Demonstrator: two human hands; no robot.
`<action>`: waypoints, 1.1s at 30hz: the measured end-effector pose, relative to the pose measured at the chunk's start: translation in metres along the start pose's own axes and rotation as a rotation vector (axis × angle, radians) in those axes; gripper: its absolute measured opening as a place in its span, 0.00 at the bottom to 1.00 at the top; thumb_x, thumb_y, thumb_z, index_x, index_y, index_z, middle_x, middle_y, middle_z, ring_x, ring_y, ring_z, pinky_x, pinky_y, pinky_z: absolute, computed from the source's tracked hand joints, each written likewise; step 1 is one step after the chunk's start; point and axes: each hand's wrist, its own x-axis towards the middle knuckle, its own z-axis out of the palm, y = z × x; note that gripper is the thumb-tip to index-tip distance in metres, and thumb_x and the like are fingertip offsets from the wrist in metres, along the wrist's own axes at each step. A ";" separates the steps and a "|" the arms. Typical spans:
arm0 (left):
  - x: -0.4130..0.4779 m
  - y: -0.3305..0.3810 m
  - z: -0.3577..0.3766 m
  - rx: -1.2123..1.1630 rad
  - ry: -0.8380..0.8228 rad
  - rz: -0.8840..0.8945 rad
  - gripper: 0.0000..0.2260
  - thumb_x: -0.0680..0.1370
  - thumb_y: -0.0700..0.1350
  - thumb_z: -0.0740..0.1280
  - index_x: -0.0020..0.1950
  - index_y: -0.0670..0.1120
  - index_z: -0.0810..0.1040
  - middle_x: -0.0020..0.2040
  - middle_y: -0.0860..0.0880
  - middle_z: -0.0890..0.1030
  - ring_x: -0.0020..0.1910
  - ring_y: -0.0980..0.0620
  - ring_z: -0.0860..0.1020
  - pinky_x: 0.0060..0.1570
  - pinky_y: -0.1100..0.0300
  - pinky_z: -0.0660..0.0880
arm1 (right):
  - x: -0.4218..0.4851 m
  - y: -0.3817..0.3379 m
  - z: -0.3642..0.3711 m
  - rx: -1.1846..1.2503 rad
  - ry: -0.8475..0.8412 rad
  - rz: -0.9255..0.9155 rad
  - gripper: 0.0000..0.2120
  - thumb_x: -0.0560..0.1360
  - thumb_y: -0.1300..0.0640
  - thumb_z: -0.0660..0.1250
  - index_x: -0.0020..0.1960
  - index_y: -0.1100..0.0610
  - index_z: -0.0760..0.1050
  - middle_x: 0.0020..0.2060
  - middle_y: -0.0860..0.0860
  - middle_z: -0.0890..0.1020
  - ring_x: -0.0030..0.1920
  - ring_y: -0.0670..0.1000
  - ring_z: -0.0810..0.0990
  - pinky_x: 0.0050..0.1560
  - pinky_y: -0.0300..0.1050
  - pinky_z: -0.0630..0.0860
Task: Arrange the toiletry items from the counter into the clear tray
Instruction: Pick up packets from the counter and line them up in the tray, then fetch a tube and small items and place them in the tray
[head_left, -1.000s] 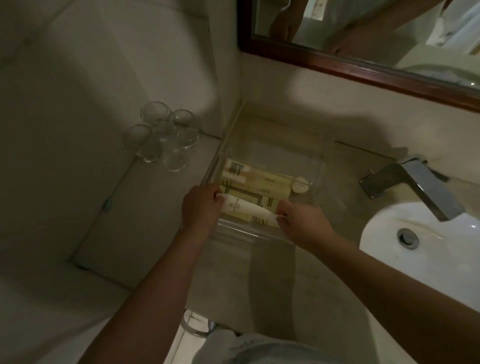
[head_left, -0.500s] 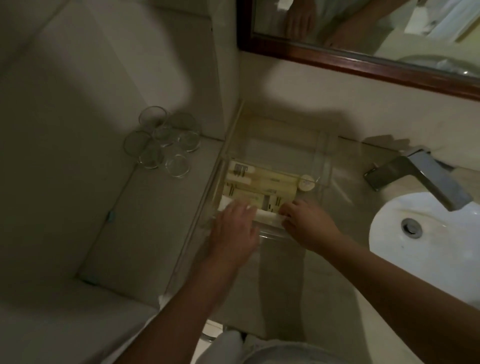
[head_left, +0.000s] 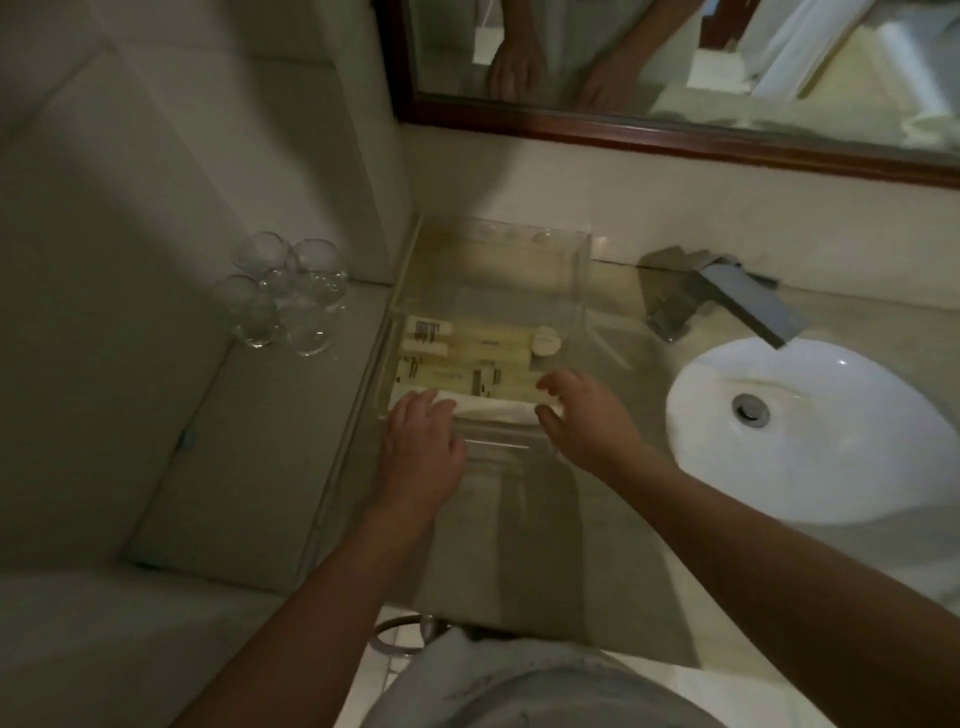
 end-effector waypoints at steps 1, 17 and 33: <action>-0.003 0.009 -0.001 0.002 0.028 0.017 0.19 0.74 0.45 0.64 0.64 0.45 0.75 0.66 0.43 0.74 0.67 0.44 0.68 0.66 0.48 0.66 | -0.013 0.008 -0.007 0.040 0.035 0.039 0.14 0.75 0.52 0.67 0.60 0.53 0.74 0.54 0.52 0.79 0.53 0.54 0.78 0.51 0.46 0.74; -0.200 0.338 0.090 -0.242 -0.251 0.611 0.09 0.74 0.43 0.65 0.52 0.45 0.79 0.51 0.44 0.79 0.52 0.44 0.77 0.53 0.53 0.75 | -0.365 0.212 -0.111 0.161 0.390 0.549 0.14 0.74 0.52 0.68 0.58 0.56 0.74 0.47 0.52 0.81 0.48 0.54 0.80 0.44 0.42 0.71; -0.155 0.519 0.176 -0.312 -0.435 0.643 0.10 0.75 0.44 0.65 0.56 0.47 0.78 0.54 0.47 0.78 0.52 0.48 0.77 0.53 0.56 0.74 | -0.391 0.381 -0.193 0.236 0.441 0.888 0.13 0.75 0.51 0.66 0.58 0.54 0.74 0.46 0.49 0.81 0.48 0.52 0.80 0.46 0.44 0.73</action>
